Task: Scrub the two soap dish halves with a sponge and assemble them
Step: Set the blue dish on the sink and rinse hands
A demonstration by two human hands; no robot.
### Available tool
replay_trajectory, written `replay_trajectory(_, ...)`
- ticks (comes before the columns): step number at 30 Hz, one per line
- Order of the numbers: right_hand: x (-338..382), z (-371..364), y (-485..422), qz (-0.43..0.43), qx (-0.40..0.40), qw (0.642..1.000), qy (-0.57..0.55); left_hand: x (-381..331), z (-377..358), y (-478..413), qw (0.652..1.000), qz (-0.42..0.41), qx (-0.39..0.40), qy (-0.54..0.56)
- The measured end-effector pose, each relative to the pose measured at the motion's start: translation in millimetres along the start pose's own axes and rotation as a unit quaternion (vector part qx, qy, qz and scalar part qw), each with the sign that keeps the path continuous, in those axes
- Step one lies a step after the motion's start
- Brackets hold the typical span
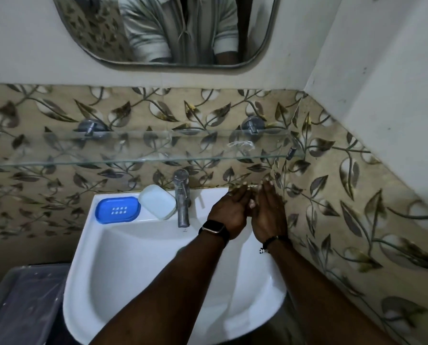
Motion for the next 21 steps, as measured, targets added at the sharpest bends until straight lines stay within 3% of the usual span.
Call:
replay_trajectory(6,43.1,58.6,3.0,0.040,-0.057,0.995,0.065,-14.5,77.7,34.2,0.990,-0.054,-0.124,-0.046)
replay_trajectory(10,93.1,72.5,8.3,0.081,-0.080,0.988,0.103,16.5,129.1,74.9,0.985,0.017,-0.160,-0.068)
replay_trajectory(21,238.3,31.5,27.6,0.253,-0.031,0.967,0.030,110.0,202.7,203.2,0.957,0.142,-0.215,-0.133)
Point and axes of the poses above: each hand's wrist, its own y-axis away from the middle knuckle, its own z-axis out of the back of the hand, x = y × z, the point moved 7 cm from there along -y, towards the middle knuckle, and after that the axes turned 9 degrees about z, right-handed, at the moved point
